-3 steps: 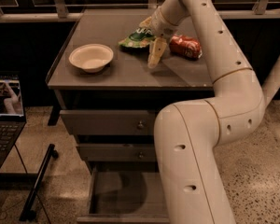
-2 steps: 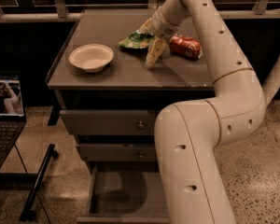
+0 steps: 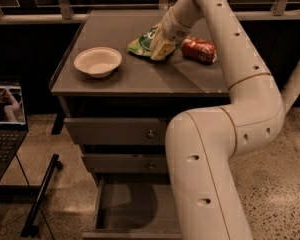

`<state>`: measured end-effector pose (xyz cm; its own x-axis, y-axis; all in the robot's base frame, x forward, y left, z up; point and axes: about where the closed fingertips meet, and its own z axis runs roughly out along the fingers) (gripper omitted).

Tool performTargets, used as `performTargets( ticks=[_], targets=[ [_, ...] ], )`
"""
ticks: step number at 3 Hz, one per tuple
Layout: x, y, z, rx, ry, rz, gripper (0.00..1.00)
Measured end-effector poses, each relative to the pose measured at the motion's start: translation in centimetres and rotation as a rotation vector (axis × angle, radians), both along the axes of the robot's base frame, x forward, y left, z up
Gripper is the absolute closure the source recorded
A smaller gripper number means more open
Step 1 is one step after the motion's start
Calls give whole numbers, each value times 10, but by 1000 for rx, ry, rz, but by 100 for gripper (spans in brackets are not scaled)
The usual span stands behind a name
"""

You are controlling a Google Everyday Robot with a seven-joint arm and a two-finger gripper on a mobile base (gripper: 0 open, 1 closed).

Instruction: Place green rice chip bag into bottom drawer

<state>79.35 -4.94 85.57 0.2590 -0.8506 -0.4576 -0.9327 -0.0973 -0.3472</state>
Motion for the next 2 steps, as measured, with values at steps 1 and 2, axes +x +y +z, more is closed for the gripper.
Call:
performTargets(
  ticks=[1,2],
  targets=[
    [0,0,0,0,0,0,87],
    [0,0,0,0,0,0,100]
  ],
)
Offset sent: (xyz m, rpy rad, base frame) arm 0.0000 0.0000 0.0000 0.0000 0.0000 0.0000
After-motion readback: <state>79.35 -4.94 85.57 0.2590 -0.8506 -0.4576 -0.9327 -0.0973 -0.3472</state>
